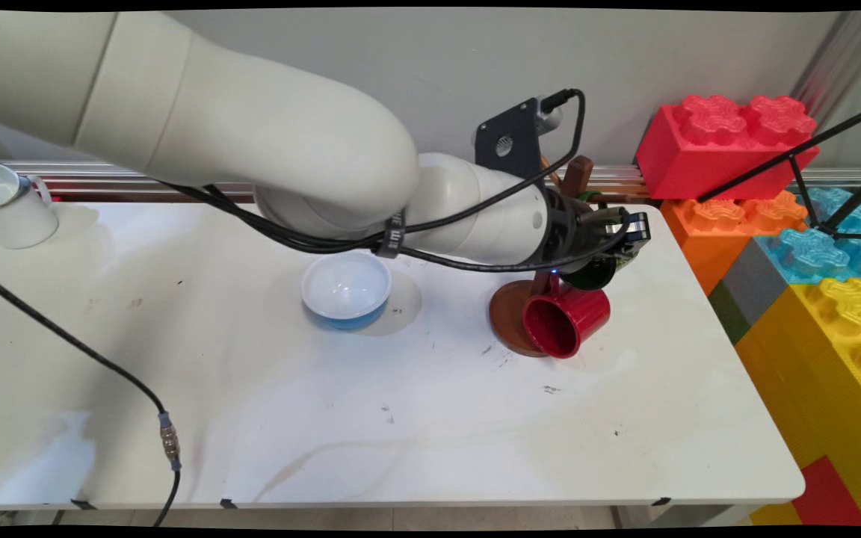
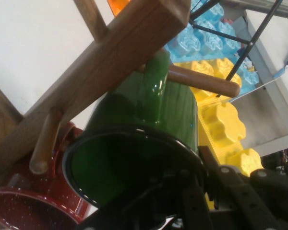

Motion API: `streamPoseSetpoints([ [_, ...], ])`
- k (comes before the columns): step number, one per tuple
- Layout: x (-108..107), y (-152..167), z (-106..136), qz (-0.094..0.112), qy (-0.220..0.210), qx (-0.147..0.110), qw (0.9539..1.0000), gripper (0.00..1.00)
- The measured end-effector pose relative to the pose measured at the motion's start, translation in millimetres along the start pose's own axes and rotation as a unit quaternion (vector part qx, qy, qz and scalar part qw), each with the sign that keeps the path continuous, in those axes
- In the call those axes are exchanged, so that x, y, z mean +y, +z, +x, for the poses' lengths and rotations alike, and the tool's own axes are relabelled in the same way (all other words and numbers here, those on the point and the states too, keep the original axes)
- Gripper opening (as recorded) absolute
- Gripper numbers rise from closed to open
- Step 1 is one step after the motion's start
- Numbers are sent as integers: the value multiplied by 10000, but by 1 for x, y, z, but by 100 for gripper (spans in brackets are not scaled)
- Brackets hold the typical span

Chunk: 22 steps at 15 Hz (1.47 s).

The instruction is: Place the picked object on the table

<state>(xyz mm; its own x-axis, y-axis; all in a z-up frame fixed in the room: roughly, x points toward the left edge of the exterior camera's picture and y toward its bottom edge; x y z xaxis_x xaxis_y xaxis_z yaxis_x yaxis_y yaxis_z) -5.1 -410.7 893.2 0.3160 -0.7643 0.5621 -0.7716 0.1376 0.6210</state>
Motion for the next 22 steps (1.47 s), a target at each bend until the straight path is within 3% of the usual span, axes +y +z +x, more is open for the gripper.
streamPoseSetpoints([
  [6,6,-10,3,-192,13,-12,9998,0],
  [11,20,-16,9,-550,123,-45,9984,0],
  [18,31,-30,6,-842,243,-392,9954,0],
  [22,35,-40,9,-952,703,-697,9905,0],
])
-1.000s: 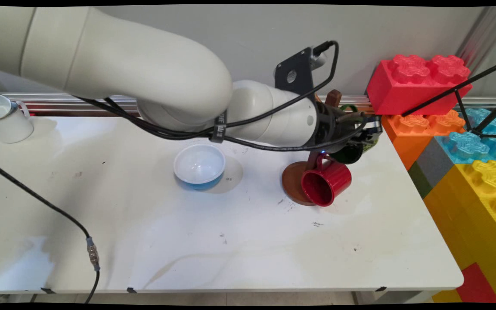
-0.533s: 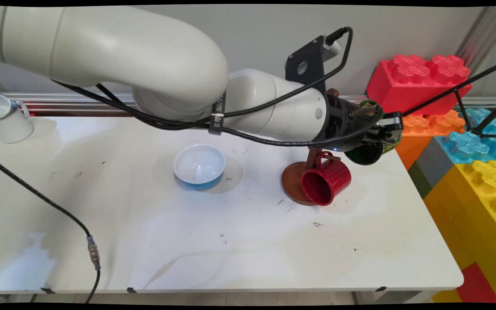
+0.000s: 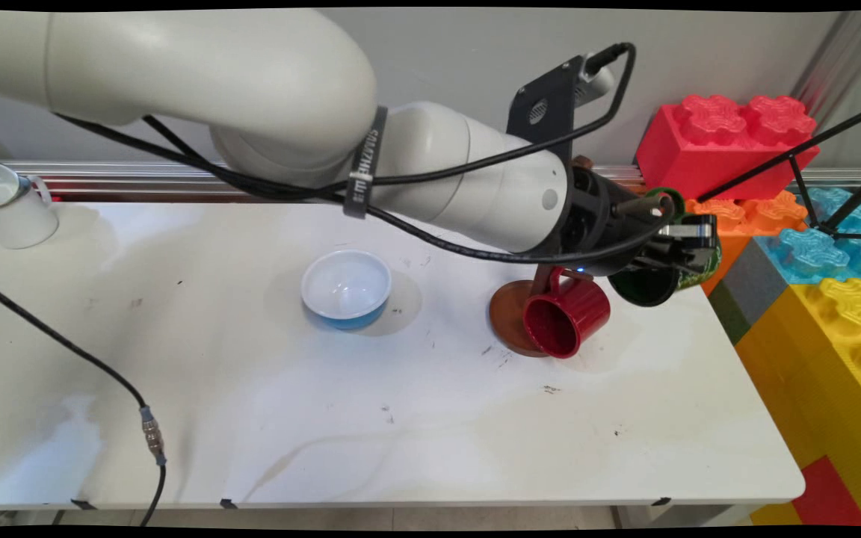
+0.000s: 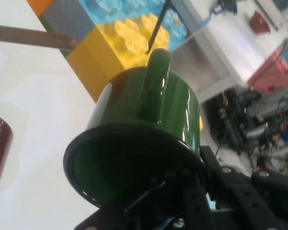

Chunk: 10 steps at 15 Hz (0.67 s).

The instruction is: Place the picked object on the table

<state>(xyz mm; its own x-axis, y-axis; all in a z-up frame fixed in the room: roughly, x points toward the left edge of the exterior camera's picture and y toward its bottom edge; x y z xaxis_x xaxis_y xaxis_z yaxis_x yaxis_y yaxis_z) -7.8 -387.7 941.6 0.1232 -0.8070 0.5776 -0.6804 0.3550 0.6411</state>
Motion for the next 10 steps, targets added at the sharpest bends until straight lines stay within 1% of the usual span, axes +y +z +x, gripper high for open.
streamPoseSetpoints([
  [2,0,-8,4,30,324,-197,9993,0],
  [4,0,-14,8,57,572,-335,9978,0],
  [5,0,-17,10,64,742,-423,9963,0],
  [7,2,-25,16,80,1140,-621,9915,0],
  [9,2,-31,20,88,1423,-761,9869,0],
  [10,3,-34,23,99,1588,-844,9836,0],
])
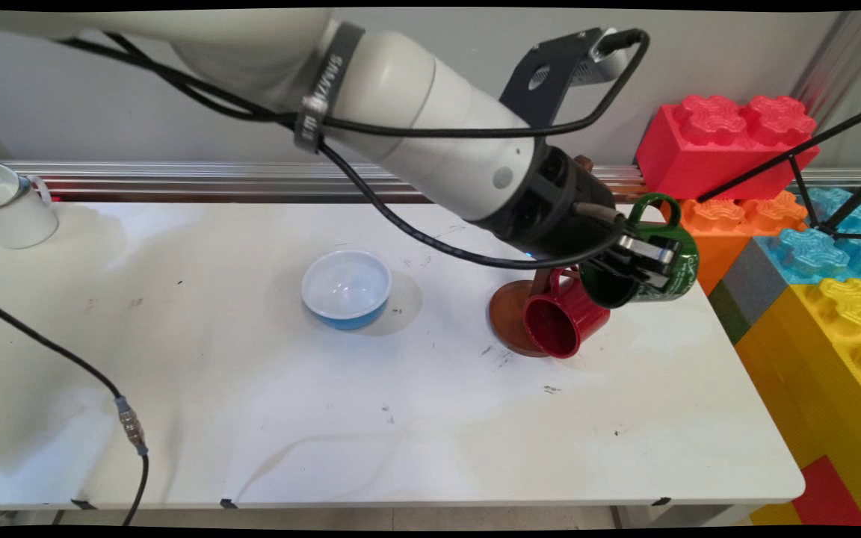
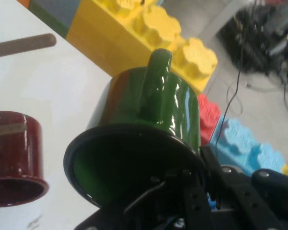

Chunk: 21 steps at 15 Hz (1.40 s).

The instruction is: Place the picked object on the table

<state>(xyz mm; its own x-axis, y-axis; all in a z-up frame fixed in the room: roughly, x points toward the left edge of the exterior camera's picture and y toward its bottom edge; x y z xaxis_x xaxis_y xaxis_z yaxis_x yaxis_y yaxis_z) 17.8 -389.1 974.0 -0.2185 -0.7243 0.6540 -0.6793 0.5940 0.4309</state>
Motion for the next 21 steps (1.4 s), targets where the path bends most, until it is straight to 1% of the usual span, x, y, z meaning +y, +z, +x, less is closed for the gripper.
streamPoseSetpoints([
  [2,-1,-7,3,27,269,-140,9995,0],
  [5,-7,-21,7,147,690,-513,9962,0],
  [8,-15,-35,7,320,1066,-933,9894,0],
  [11,-27,-45,6,574,1359,-1330,9801,0],
  [14,-37,-46,6,784,1781,-1637,9671,0],
  [16,-45,-45,5,909,2116,-1821,9559,0],
  [19,-57,-42,1,1115,2498,-2071,9393,0],
  [20,-61,-39,-1,1189,2588,-2144,9343,0],
  [21,-63,-36,-1,1236,2649,-2196,9308,0],
])
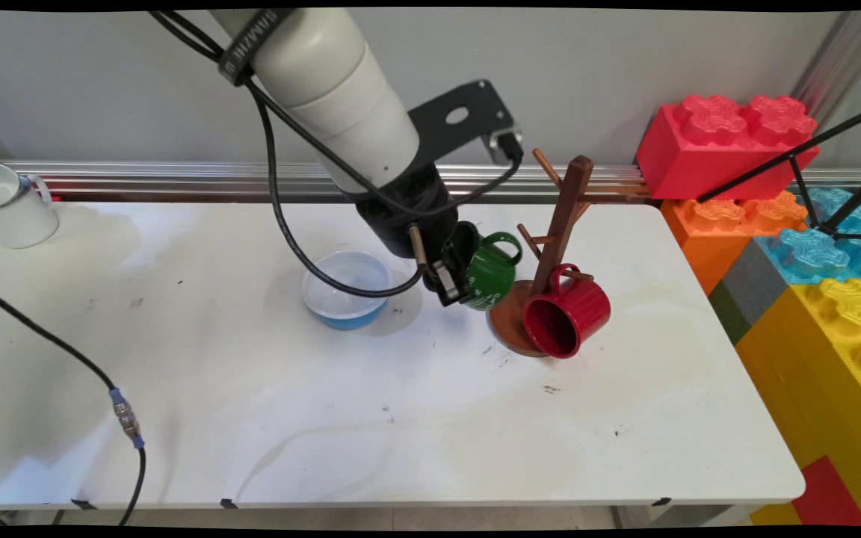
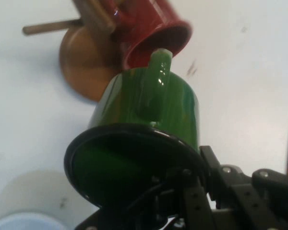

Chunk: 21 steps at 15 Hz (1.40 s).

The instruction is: Place the picked object on the table

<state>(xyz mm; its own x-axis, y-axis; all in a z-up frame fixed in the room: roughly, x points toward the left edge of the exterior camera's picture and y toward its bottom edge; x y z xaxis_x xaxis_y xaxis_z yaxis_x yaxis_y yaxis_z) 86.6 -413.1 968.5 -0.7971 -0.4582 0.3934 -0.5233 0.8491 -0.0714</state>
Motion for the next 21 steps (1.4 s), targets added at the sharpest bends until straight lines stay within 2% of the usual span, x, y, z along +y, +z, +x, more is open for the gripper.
streamPoseSetpoints([
  [4,-9,23,0,314,363,-376,9981,0],
  [7,-18,44,1,541,563,-653,9948,0],
  [10,-24,59,3,655,658,-834,9922,0],
  [16,-44,99,15,886,827,-1296,9841,0],
  [21,-54,123,21,909,924,-1685,9772,0],
])
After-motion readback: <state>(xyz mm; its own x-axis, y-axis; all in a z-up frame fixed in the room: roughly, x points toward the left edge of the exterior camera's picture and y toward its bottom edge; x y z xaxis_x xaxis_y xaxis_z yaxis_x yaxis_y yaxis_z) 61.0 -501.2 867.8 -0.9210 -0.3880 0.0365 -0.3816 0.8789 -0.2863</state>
